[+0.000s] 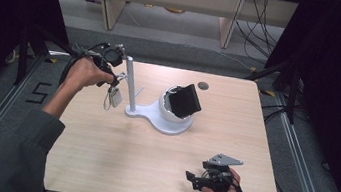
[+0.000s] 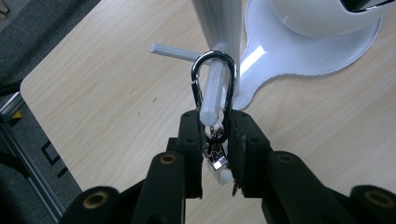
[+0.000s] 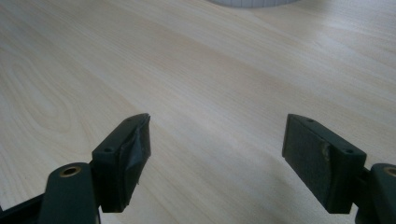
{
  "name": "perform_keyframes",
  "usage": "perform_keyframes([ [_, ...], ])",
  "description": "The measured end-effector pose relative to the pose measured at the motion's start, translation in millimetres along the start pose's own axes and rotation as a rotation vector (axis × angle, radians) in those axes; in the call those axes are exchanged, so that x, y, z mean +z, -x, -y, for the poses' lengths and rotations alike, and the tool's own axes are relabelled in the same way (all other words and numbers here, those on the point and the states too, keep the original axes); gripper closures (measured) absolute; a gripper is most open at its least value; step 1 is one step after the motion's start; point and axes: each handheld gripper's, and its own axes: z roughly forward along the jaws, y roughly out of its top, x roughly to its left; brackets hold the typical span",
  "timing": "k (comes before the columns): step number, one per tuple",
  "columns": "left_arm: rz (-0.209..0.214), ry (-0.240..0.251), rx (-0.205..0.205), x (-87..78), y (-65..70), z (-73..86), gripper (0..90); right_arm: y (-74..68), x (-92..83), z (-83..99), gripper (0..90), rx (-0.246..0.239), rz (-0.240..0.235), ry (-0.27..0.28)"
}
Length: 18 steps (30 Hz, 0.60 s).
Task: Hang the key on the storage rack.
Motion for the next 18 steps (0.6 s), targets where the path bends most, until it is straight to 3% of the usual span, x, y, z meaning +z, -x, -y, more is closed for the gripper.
perform_keyframes([
  [2, 0.001, 0.001, -0.008, 3.0, 3.0, 0.6, 74.8, -0.1, -0.7, 0.3, 24.4, -0.005, 0.014, -0.002],
  [3, -0.005, 0.008, 0.014, 3.9, 1.4, -0.1, 74.6, 2.7, -0.1, 0.4, 24.4, -0.048, 0.018, 0.01],
  [5, -0.006, 0.015, 0.005, 4.5, 1.4, 0.0, 73.4, 1.1, 0.2, 0.7, 24.4, -0.026, 0.01, 0.013],
  [6, -0.012, 0.035, -0.02, 4.5, 1.8, 0.6, 71.1, 0.6, -1.4, -0.5, 24.4, -0.01, 0.013, -0.011],
  [8, -0.012, 0.028, -0.006, 3.7, 1.9, 0.8, 70.3, -0.1, -1.3, -0.1, 24.3, 0.001, 0.014, -0.01],
  [9, -0.007, 0.021, -0.016, 2.8, 3.6, 1.7, 68.0, 3.0, 0.1, 0.3, 24.4, -0.051, 0.019, 0.014],
  [11, -0.011, 0.032, -0.004, -0.2, 2.5, 3.7, 65.3, 0.3, -0.8, -0.2, 24.3, -0.009, 0.015, -0.004],
  [15, -0.01, 0.015, -0.022, -2.0, 6.7, 9.0, 57.8, 0.4, -1.2, -0.1, 24.4, -0.018, 0.014, -0.004],
  [18, 0.006, 0.055, -0.02, -2.4, 12.3, 18.7, 48.1, 2.7, -1.9, -0.7, 24.4, -0.029, 0.018, 0.001],
])
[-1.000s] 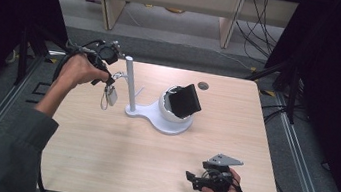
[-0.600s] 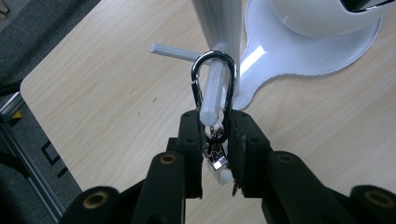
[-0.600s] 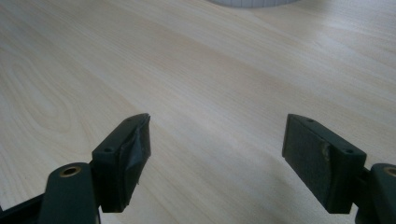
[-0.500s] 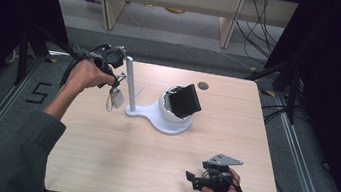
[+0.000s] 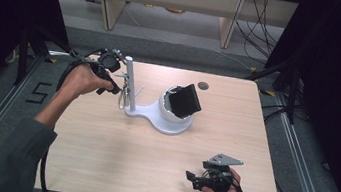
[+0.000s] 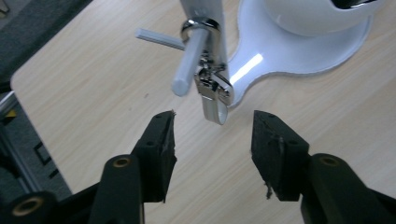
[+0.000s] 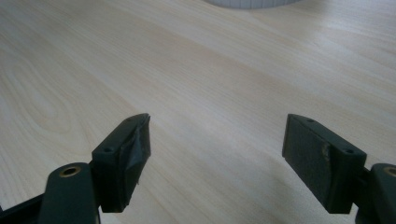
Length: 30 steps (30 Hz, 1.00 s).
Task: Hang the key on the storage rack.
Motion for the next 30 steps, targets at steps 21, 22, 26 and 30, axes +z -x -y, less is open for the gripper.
perform_keyframes([
  [21, 0.125, 0.075, 0.026, 12.9, 41.6, 42.3, 30.0, -4.0, 0.9, 0.9, 24.2, 0.039, -0.006, -0.01],
  [22, 0.133, 0.082, 0.025, 14.8, 44.3, 44.8, 29.8, -4.0, 0.3, 1.0, 24.2, 0.037, 0.0, -0.014],
  [26, 0.156, 0.087, 0.032, 16.9, 47.4, 50.9, 28.2, -2.0, 1.0, 0.7, 24.2, 0.008, 0.002, -0.006],
  [30, 0.163, 0.103, 0.042, 20.9, 54.2, 60.3, 27.0, -2.8, 0.8, 0.2, 24.2, 0.018, 0.001, -0.005],
])
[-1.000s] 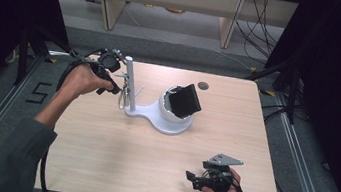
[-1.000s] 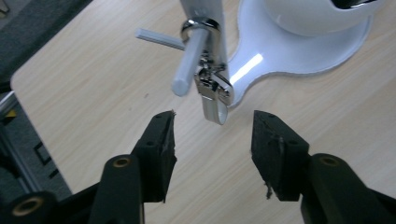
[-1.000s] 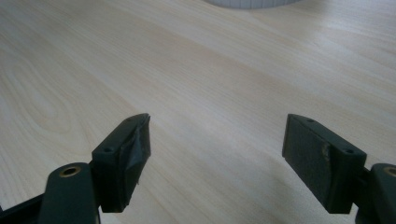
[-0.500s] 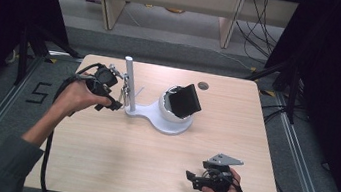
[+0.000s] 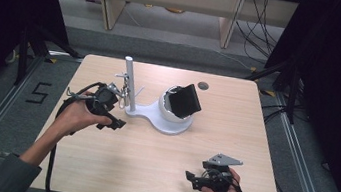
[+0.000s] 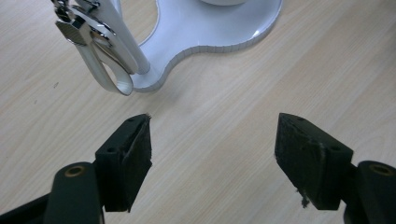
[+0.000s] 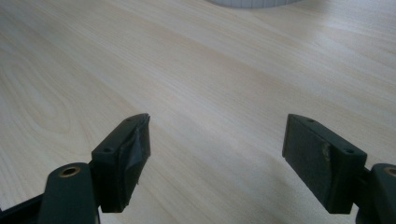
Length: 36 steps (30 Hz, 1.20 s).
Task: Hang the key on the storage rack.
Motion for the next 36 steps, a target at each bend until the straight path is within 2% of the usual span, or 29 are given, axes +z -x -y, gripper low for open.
perform_keyframes([
  [1, 0.013, 0.005, -0.011, 0.5, 2.0, 2.3, 26.9, -0.1, 0.3, 0.3, 24.2, -0.006, -0.001, 0.001],
  [2, 0.019, 0.017, -0.026, 1.6, 4.1, 4.7, 26.8, -1.2, -0.1, 0.6, 24.2, 0.015, -0.007, -0.011],
  [4, 0.026, 0.032, -0.03, 3.8, 7.1, 9.3, 26.1, -1.0, -0.5, 0.4, 24.2, 0.02, -0.006, -0.007],
  [5, 0.026, 0.032, -0.03, 3.8, 7.1, 9.3, 26.1, -1.0, -0.5, 0.4, 24.2, 0.02, -0.006, -0.007],
  [6, 0.036, 0.051, -0.012, 6.5, 8.6, 14.3, 25.9, 3.0, 0.6, -0.6, 24.2, -0.026, -0.005, 0.004],
  [8, 0.044, 0.066, -0.021, 8.7, 10.5, 17.6, 25.5, 2.4, 0.1, 0.6, 24.1, -0.006, 0.0, 0.004],
  [11, 0.056, 0.074, -0.02, 12.1, 14.3, 24.2, 25.4, 3.8, 0.1, -0.1, 24.1, -0.013, 0.001, 0.007],
  [12, 0.073, 0.064, -0.018, 14.6, 18.4, 29.1, 25.1, 1.5, -0.1, 0.1, 24.1, 0.014, -0.005, -0.006],
  [14, 0.083, 0.079, -0.007, 17.4, 20.5, 33.3, 25.0, 2.0, 1.8, 1.5, 24.1, -0.002, -0.013, 0.015],
  [16, 0.09, 0.095, -0.016, 19.5, 23.0, 37.6, 24.7, 1.9, 0.3, 0.7, 24.1, -0.01, -0.006, 0.009],
  [17, 0.093, 0.101, -0.015, 20.2, 23.9, 39.3, 24.7, 0.9, 1.7, 0.6, 24.1, 0.01, -0.023, 0.011],
  [18, 0.095, 0.1, -0.014, 21.1, 25.6, 41.7, 24.7, 1.0, 1.8, 0.4, 24.1, 0.007, -0.02, 0.007],
  [20, 0.092, 0.112, -0.012, 23.8, 28.8, 46.1, 24.7, 2.4, 1.2, 0.2, 24.0, -0.025, 0.001, 0.002],
  [21, 0.092, 0.109, -0.01, 24.2, 30.4, 48.1, 24.7, -0.6, 1.0, 0.5, 24.0, 0.008, -0.012, -0.008],
  [25, 0.095, 0.121, -0.008, 25.9, 35.0, 53.5, 24.7, -1.4, 1.8, 0.3, 24.1, -0.002, -0.005, -0.01],
  [26, 0.098, 0.13, -0.005, 26.0, 38.1, 56.3, 24.7, 0.2, 2.1, 0.3, 24.1, -0.018, -0.004, -0.01],
  [31, 0.089, 0.134, 0.015, 28.5, 44.6, 61.6, 24.6, -0.1, 3.3, 0.3, 24.0, 0.011, -0.011, 0.004],
  [32, 0.09, 0.135, 0.021, 31.6, 47.9, 64.7, 24.5, 0.6, 2.4, -0.4, 24.1, -0.011, -0.008, 0.002],
  [35, 0.093, 0.146, 0.017, 37.3, 54.9, 69.9, 24.3, -3.2, 3.5, 0.4, 24.1, -0.021, 0.002, 0.012],
  [36, 0.1, 0.143, 0.027, 39.5, 57.3, 71.4, 24.1, -3.1, 3.4, -0.7, 24.1, -0.022, -0.017, 0.001],
])
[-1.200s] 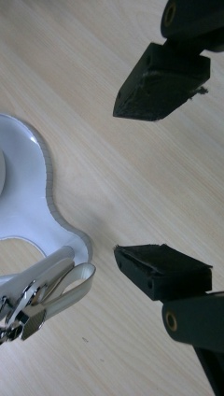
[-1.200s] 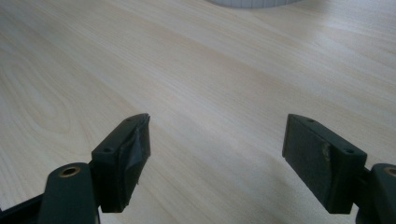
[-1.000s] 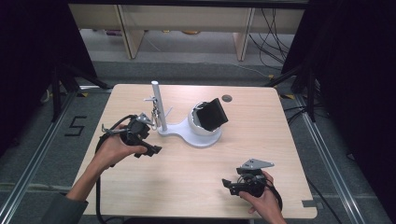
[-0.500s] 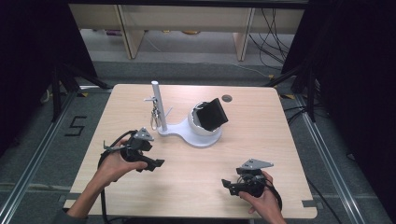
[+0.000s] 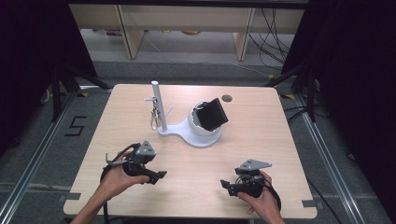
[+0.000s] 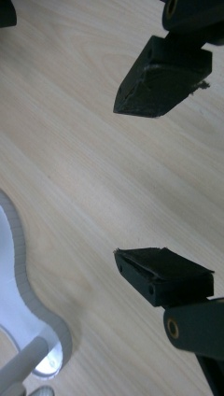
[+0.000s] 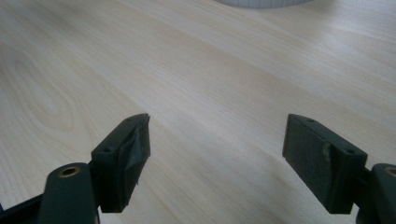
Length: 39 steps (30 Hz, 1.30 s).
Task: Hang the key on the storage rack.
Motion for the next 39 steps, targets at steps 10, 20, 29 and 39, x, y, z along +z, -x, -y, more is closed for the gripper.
perform_keyframes([
  [10, 0.026, 0.031, 0.045, 11.3, 27.8, 13.9, 22.7, -1.7, 0.1, -0.7, 24.1, 0.0, 0.005, -0.015],
  [20, 0.019, 0.067, 0.031, 19.0, 39.2, 37.6, 21.2, -2.5, 0.7, -0.7, 24.1, -0.015, 0.011, -0.004],
  [29, 0.0, 0.066, -0.001, 17.2, 43.1, 61.9, 20.2, -2.9, 0.6, -1.4, 23.7, -0.045, 0.007, -0.007],
  [39, -0.02, 0.092, -0.021, 15.3, 51.6, 76.1, 19.3, -7.1, 1.2, -1.2, 20.9, -0.024, 0.008, -0.014],
])
